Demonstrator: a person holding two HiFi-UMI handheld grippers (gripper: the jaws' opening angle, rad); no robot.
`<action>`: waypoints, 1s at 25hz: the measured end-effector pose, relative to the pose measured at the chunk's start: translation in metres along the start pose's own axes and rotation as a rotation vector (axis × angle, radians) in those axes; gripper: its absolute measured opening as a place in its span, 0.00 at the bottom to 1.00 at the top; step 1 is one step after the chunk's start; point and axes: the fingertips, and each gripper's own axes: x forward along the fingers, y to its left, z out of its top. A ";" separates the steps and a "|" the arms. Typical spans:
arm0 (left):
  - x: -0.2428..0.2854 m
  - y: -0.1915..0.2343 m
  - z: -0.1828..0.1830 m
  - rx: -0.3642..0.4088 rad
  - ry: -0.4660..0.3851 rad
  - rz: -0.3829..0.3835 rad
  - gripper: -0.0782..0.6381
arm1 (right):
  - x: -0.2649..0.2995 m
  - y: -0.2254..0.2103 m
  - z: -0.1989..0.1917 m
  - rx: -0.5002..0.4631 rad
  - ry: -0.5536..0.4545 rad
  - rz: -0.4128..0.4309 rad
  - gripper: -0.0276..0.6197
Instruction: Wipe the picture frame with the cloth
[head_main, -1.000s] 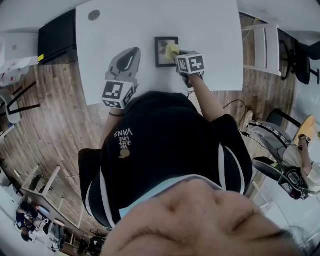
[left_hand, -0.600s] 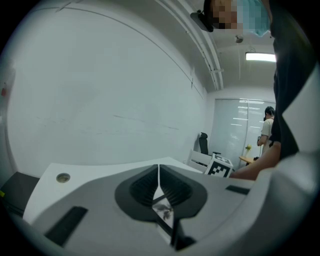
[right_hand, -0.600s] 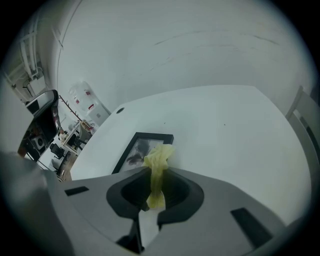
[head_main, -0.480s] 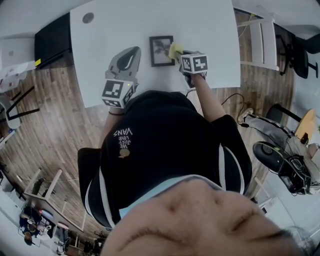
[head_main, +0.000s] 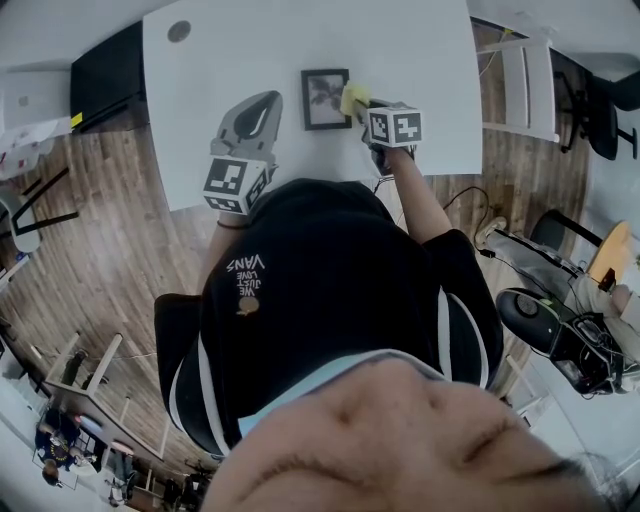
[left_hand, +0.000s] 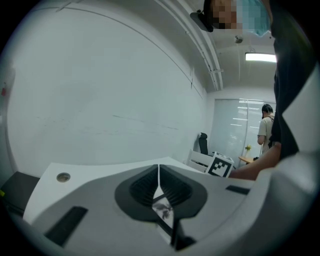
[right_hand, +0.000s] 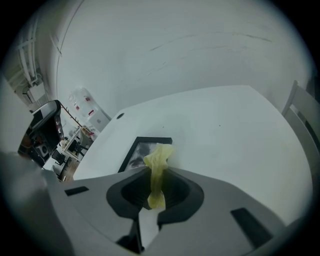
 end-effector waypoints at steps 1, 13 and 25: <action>0.000 0.000 0.000 0.000 0.000 0.004 0.13 | 0.000 0.004 0.002 -0.003 -0.005 0.011 0.11; -0.028 0.014 -0.002 -0.012 -0.002 0.064 0.13 | 0.015 0.080 -0.004 -0.053 0.021 0.164 0.11; -0.043 0.021 -0.009 -0.025 -0.008 0.092 0.13 | 0.037 0.102 -0.021 -0.096 0.082 0.189 0.11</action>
